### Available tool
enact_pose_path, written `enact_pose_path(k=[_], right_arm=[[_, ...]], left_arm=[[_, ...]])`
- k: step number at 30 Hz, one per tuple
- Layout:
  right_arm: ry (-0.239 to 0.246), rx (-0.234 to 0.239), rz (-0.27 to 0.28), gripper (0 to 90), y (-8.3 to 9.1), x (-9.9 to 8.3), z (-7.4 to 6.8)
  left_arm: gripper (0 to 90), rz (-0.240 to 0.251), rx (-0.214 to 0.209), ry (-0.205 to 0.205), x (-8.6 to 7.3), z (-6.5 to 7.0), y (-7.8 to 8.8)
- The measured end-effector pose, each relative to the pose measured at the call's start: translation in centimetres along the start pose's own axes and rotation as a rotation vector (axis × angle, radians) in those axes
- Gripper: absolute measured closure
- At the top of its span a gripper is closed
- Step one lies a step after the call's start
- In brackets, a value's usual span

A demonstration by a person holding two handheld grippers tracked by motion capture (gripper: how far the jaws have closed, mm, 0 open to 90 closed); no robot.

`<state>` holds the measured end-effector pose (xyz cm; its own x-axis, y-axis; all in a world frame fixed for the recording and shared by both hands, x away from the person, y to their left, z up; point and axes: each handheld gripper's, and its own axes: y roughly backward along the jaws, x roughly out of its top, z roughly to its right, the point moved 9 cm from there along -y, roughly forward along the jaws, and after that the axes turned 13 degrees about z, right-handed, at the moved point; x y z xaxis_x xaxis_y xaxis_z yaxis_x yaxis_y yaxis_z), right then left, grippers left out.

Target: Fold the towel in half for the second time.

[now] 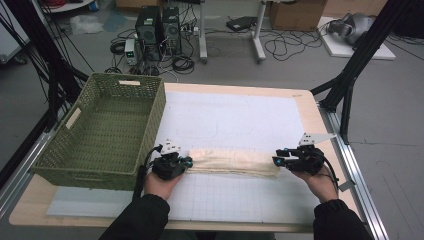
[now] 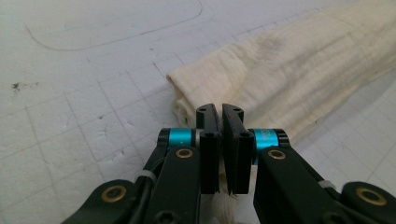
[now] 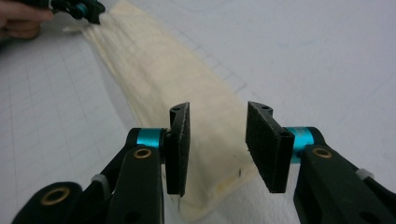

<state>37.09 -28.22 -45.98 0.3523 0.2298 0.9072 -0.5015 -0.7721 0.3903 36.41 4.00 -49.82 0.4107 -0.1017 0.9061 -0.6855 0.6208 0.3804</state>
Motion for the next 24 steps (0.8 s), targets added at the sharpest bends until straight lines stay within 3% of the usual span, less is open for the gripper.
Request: enact_pose_path(k=[3, 6, 9, 13, 17, 21, 24], right_arm=[[0.008, 0.017, -0.009, 65.8, -1.1, 0.6, -0.6], [0.017, 0.047, -0.067, 75.4, -2.8, -0.5, -1.3], [0.017, 0.063, -0.108, 80.1, -3.9, -2.0, -1.7], [0.024, 0.062, -0.13, 82.2, -4.2, -3.3, -2.1], [0.034, 0.052, -0.128, 82.7, -4.1, -3.4, -2.2], [0.04, 0.044, -0.124, 82.9, -4.1, -3.5, -2.3], [0.036, 0.045, -0.118, 82.8, -4.1, -3.6, -2.3]], left_arm=[[85.1, -0.001, 0.002, 0.011, 0.0, 0.0, 0.0], [83.6, 0.003, -0.004, 0.017, 0.2, 0.1, 0.1], [71.8, 0.019, -0.019, 0.017, 0.8, 0.4, 0.3], [65.2, 0.093, 0.004, -0.003, 2.9, 0.7, 1.0], [64.6, 0.125, 0.008, -0.022, 4.8, 1.3, 0.8], [70.2, 0.092, -0.022, -0.04, 5.5, 2.4, -0.8], [77.6, 0.021, -0.041, -0.052, 4.3, 3.1, -2.5]])
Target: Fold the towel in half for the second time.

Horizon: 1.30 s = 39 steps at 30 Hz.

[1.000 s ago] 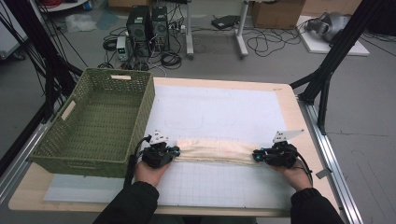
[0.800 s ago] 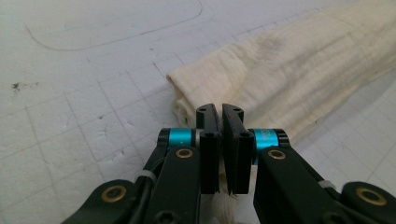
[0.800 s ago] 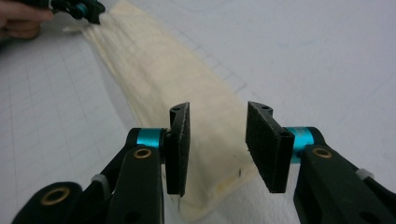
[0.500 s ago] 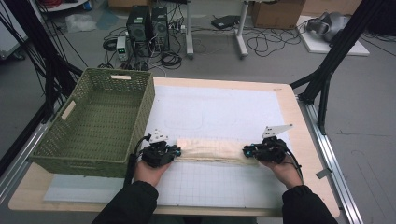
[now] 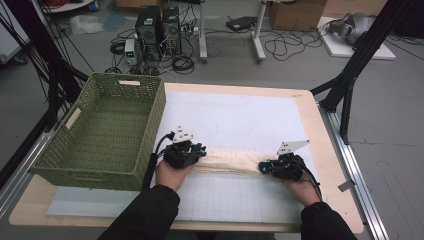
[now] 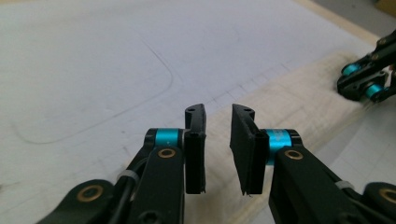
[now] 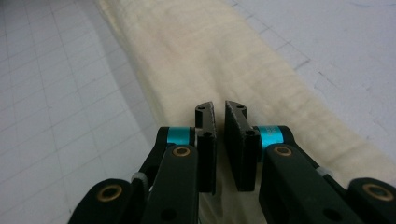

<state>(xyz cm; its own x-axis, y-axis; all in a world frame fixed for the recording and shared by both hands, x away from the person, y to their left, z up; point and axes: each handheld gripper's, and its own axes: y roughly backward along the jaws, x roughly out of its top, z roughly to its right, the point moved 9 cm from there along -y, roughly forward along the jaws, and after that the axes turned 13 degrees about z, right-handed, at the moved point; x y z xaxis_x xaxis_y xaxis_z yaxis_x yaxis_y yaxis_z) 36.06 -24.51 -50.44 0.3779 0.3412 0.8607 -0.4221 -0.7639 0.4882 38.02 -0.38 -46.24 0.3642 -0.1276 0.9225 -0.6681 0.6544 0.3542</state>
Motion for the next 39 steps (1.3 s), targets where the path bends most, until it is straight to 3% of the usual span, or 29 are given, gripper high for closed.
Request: enact_pose_path(k=[2, 4, 5, 10, 13, 16, 23, 26, 29, 39], right_arm=[[0.006, 0.0, 0.006, 82.8, 0.0, 0.0, 0.0], [0.008, 0.0, 0.002, 82.8, 0.2, -0.1, 0.0], [0.004, 0.002, 0.002, 82.8, 0.2, -0.1, 0.0], [0.018, -0.009, 0.008, 81.2, 0.9, -0.5, 0.3], [0.017, -0.033, 0.006, 80.1, 1.9, -1.0, 0.7], [-0.005, -0.04, 0.016, 77.3, 2.3, -1.2, 1.0], [0.054, -0.043, 0.083, 62.2, 1.0, 1.9, 0.2], [0.068, -0.053, 0.06, 57.4, -0.2, 2.0, 0.4], [0.078, -0.061, -0.02, 51.8, -0.9, 0.8, 0.7], [0.056, -0.091, -0.003, 47.8, 0.5, -0.1, 0.8]], left_arm=[[79.2, -0.055, -0.009, -0.012, -1.2, 0.2, -0.8], [80.4, -0.121, 0.008, -0.023, -2.5, -0.1, -1.1], [80.9, -0.181, 0.007, -0.059, -3.4, -0.3, -1.2], [76.5, -0.17, 0.054, -0.112, -3.5, -0.7, -0.8], [73.9, -0.137, 0.053, -0.089, -3.9, -1.1, 0.0], [71.8, -0.116, 0.052, -0.103, -4.1, -1.2, 0.5], [69.0, -0.106, 0.045, -0.128, -4.3, -1.1, 0.6], [69.2, -0.102, 0.052, -0.134, -4.3, -1.1, 0.7], [68.2, -0.099, 0.051, -0.149, -4.4, -1.1, 0.9], [66.6, -0.103, 0.024, -0.153, -4.7, -1.3, 1.7]])
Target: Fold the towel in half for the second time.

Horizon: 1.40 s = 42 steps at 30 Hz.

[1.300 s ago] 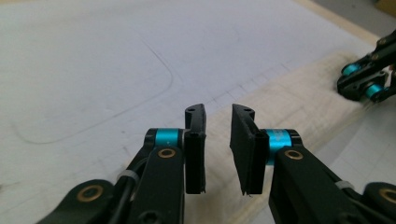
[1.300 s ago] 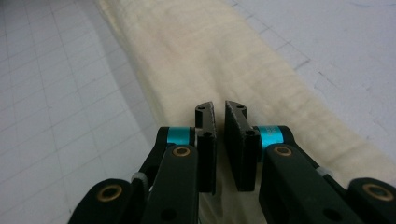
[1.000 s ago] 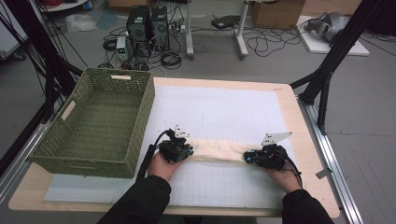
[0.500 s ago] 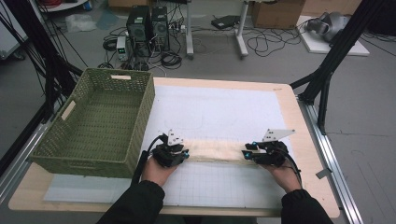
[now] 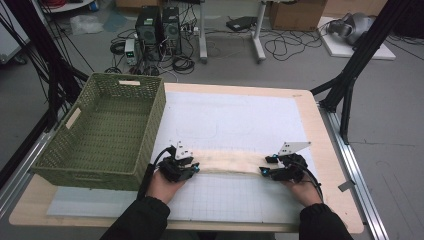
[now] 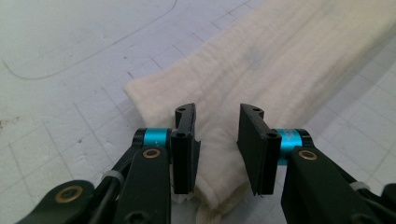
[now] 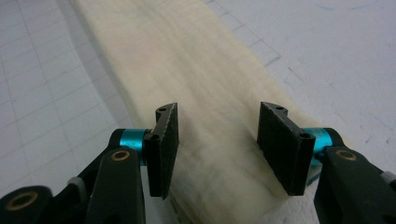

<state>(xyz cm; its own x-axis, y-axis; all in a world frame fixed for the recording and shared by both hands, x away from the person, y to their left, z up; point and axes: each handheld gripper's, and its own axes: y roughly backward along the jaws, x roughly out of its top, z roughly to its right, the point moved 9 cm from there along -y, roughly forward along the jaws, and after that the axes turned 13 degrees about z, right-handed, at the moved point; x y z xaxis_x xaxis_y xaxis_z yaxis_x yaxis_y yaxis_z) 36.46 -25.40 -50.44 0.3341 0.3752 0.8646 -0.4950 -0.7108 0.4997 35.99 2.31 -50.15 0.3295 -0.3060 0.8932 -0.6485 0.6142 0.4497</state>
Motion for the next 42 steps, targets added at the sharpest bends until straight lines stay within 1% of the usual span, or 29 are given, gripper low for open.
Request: enact_pose_path(k=[2, 5, 9, 13, 17, 20, 22, 27, 29, 31, 34, 36, 37, 39, 40, 42], right_arm=[[0.0, -0.008, 0.002, 47.4, 0.1, -0.1, 0.0], [0.011, -0.024, 0.0, 47.0, 0.0, -0.1, -0.1], [-0.011, -0.015, 0.006, 46.9, 0.2, -0.2, -0.1], [-0.017, -0.014, 0.01, 46.9, 0.6, -0.3, 0.1], [-0.024, -0.01, 0.009, 47.0, 0.7, -0.4, 0.0], [-0.013, -0.009, 0.006, 47.0, 0.8, -0.4, 0.1], [-0.015, -0.007, 0.005, 47.0, 0.8, -0.4, 0.1], [-0.003, -0.016, -0.004, 46.8, 1.1, -0.5, 0.0], [-0.004, -0.016, -0.003, 45.9, 1.0, -0.4, 0.0], [-0.008, -0.017, 0.012, 44.4, 1.1, -0.2, -0.1], [-0.011, -0.025, 0.041, 43.3, 1.4, 0.4, -0.1], [-0.014, -0.026, 0.052, 42.4, 1.5, 0.6, 0.0], [-0.02, -0.028, 0.057, 42.2, 1.5, 0.7, 0.0], [-0.026, -0.03, 0.077, 42.1, 1.6, 1.0, 0.0], [-0.024, -0.035, 0.082, 42.1, 1.7, 1.2, 0.0], [-0.028, -0.06, 0.088, 42.2, 1.9, 1.5, 0.3]], left_arm=[[66.5, 0.004, -0.001, 0.006, 0.0, 0.0, -0.1], [66.3, 0.003, -0.017, 0.018, 0.0, -0.1, 0.0], [65.7, 0.003, -0.019, 0.017, 0.0, -0.1, 0.0], [65.2, 0.001, -0.02, 0.024, 0.0, -0.1, 0.1], [64.8, 0.001, -0.026, 0.021, 0.0, -0.2, 0.2], [64.5, -0.002, -0.023, 0.017, 0.0, -0.2, 0.2], [64.5, -0.003, -0.023, 0.013, 0.0, -0.2, 0.2], [64.1, -0.001, -0.02, 0.009, 0.0, -0.1, 0.2], [63.9, -0.001, -0.021, 0.011, 0.0, -0.1, 0.2], [62.3, 0.002, -0.026, 0.025, 0.0, -0.1, 0.2], [57.0, 0.02, -0.028, 0.032, 0.4, -0.1, 0.4], [54.4, 0.038, -0.014, 0.028, 0.8, -0.3, 0.7], [53.6, 0.055, -0.013, 0.032, 1.1, -0.3, 0.8], [52.7, 0.087, 0.006, 0.027, 1.6, -0.5, 1.1], [51.9, 0.092, 0.009, 0.028, 1.8, -0.6, 1.2], [51.7, 0.094, 0.014, 0.032, 1.8, -0.7, 1.3]])
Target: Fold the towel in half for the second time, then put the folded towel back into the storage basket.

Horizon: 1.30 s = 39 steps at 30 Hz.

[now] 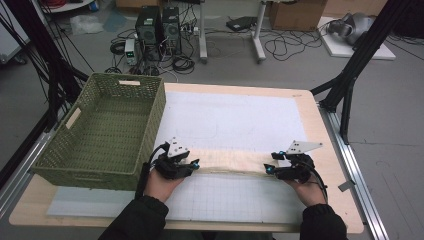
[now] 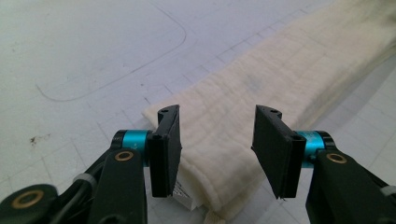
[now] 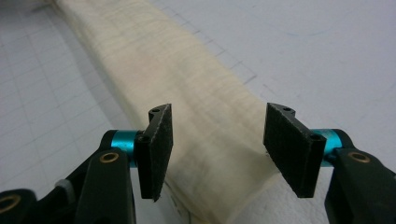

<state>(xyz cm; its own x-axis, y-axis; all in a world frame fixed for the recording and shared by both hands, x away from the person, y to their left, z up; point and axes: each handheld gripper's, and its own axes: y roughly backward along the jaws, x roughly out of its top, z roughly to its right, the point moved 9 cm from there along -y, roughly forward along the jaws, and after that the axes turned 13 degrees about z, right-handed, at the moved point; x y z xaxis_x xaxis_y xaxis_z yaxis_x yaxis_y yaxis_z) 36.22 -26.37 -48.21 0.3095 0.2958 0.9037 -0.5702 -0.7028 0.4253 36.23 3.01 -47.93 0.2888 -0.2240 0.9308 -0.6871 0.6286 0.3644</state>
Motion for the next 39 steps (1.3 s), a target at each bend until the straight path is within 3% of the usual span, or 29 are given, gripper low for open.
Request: enact_pose_path(k=[6, 11, 17, 21, 29, 33, 39], right_arm=[[-0.073, -0.086, -0.002, 45.2, 0.4, -0.3, 1.4], [-0.122, -0.119, -0.029, 48.9, 0.4, -1.0, 2.0], [-0.177, -0.098, -0.097, 44.4, 0.1, -2.5, 1.8], [-0.169, -0.105, -0.101, 44.6, 0.1, -2.6, 1.5], [-0.121, -0.067, -0.117, 61.1, 0.0, -2.6, 0.7], [-0.128, -0.014, -0.114, 77.3, -0.1, -2.6, 0.2], [-0.124, 0.03, -0.115, 80.8, -0.1, -2.5, 0.0]], left_arm=[[51.5, -0.035, 0.055, 0.007, -0.6, -0.8, 0.1], [52.4, -0.088, 0.105, 0.023, -1.5, -1.8, 0.1], [51.3, -0.116, 0.114, 0.044, -2.2, -2.0, 0.0], [51.4, -0.11, 0.11, 0.078, -2.4, -2.0, -0.1], [70.6, -0.094, 0.058, 0.117, -2.4, -1.3, -0.2], [78.0, -0.086, 0.052, 0.109, -2.4, -1.1, -0.3], [83.5, -0.058, 0.067, 0.123, -2.4, -1.1, -0.2]])
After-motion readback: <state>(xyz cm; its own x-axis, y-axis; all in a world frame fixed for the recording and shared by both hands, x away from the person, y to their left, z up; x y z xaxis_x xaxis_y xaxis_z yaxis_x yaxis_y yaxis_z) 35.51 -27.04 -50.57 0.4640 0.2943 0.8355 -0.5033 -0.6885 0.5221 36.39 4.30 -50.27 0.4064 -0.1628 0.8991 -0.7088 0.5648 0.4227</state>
